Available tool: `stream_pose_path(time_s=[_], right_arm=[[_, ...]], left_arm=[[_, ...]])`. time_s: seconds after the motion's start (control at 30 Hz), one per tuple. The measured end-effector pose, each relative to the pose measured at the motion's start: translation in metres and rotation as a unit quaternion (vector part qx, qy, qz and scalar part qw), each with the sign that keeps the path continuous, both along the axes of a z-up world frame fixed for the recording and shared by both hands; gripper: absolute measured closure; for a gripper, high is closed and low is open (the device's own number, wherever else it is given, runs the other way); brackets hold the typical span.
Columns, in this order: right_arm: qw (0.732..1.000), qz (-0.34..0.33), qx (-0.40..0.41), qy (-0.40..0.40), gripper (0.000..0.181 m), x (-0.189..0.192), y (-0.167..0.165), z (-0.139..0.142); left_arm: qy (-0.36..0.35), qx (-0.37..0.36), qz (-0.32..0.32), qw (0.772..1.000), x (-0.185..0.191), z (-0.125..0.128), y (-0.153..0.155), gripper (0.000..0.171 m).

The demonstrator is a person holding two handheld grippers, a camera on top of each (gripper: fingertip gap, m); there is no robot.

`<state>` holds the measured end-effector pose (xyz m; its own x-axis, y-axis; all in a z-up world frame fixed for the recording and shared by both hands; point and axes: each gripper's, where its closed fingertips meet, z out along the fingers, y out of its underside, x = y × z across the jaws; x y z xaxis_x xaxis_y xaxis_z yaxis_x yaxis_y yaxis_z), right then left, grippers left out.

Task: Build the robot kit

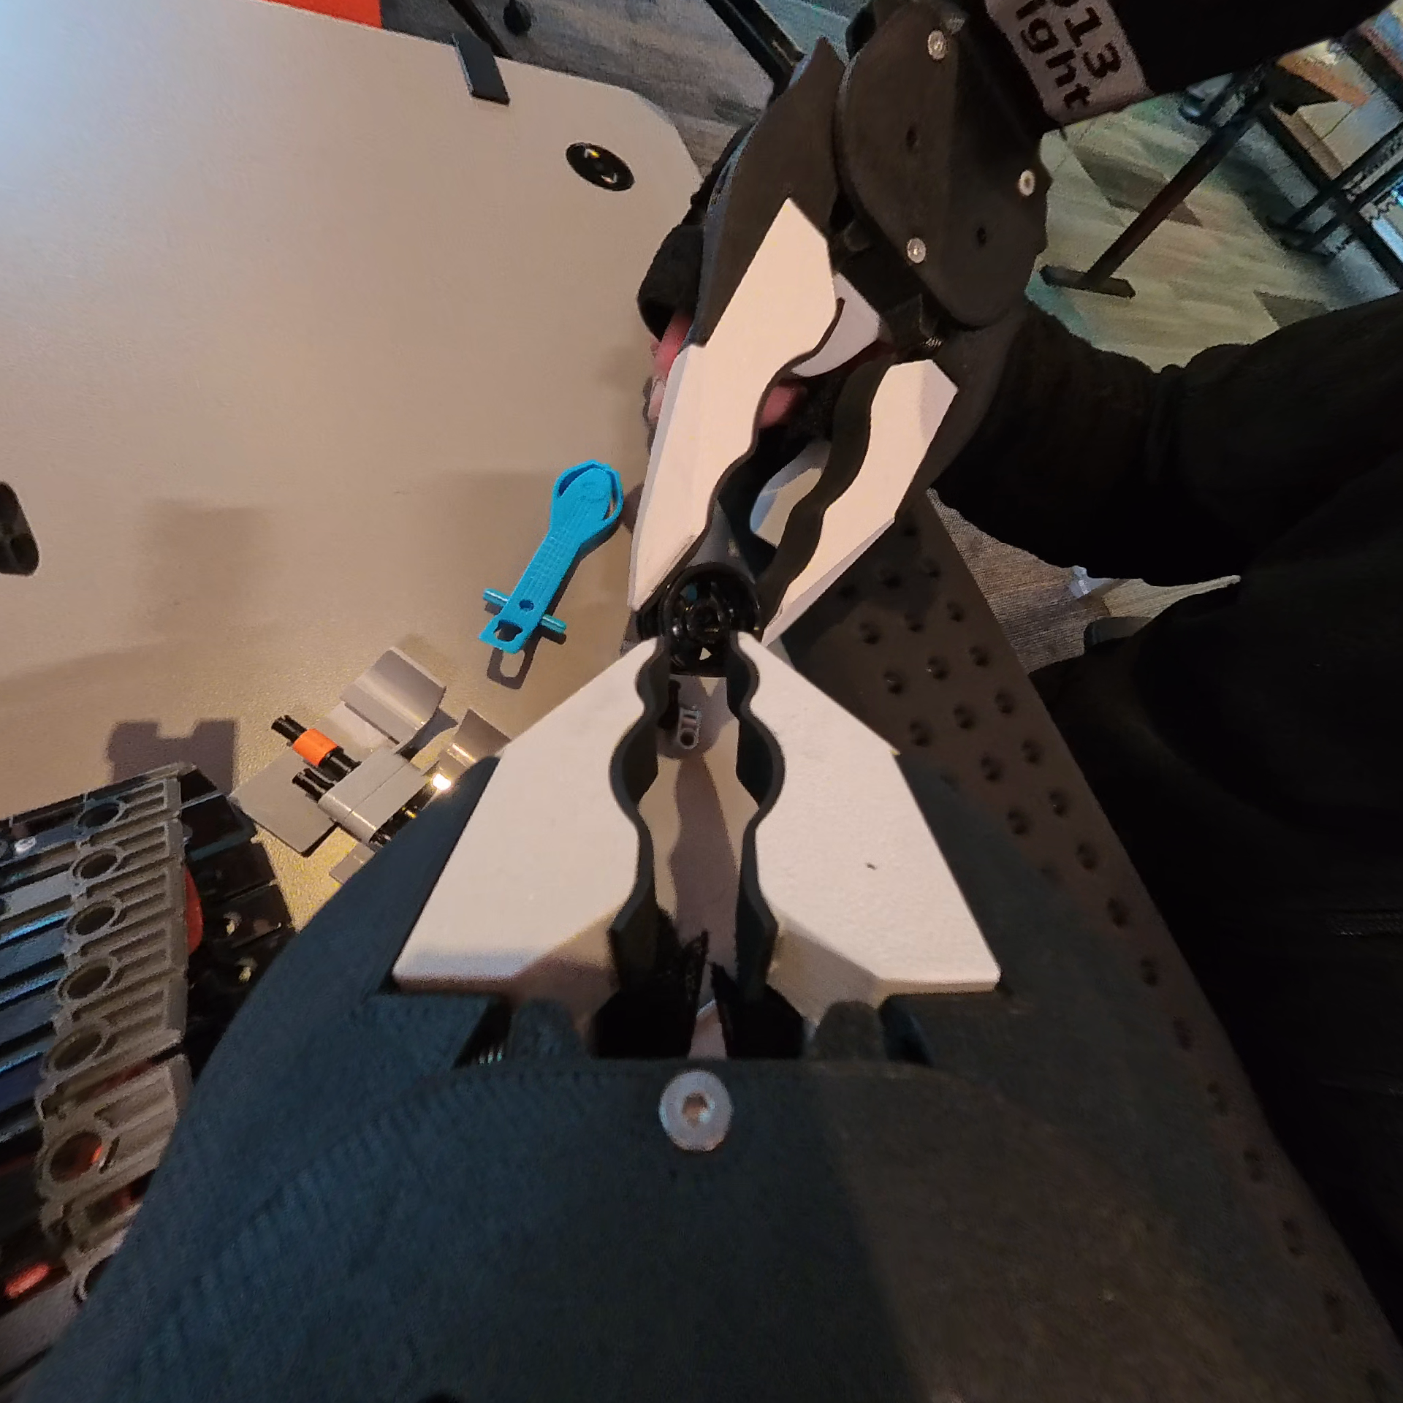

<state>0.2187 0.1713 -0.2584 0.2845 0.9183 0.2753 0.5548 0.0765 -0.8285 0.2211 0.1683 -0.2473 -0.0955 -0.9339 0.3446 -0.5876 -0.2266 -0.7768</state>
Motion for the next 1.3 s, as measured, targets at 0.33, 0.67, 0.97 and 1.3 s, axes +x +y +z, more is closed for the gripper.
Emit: stream_pose_path(time_s=[0.33, 0.67, 0.97, 1.3], right_arm=[[0.999, 0.006, -0.035, -0.024, 0.153, -0.002, 0.003, -0.011], [0.999, 0.014, -0.049, -0.017, 0.153, -0.002, 0.002, -0.012], [0.998, 0.023, -0.060, -0.005, 0.153, -0.003, 0.002, -0.011], [0.997, 0.032, -0.064, -0.009, 0.153, -0.003, 0.000, -0.014]], left_arm=[[0.031, 0.013, 0.014, 0.999, -0.001, -0.010, 0.006, 0.165], [0.041, 0.015, 0.013, 0.999, 0.000, -0.010, 0.004, 0.165], [0.055, 0.019, 0.009, 0.998, 0.000, -0.009, 0.005, 0.164], [0.060, 0.012, 0.010, 0.998, 0.000, -0.011, 0.004, 0.166]])
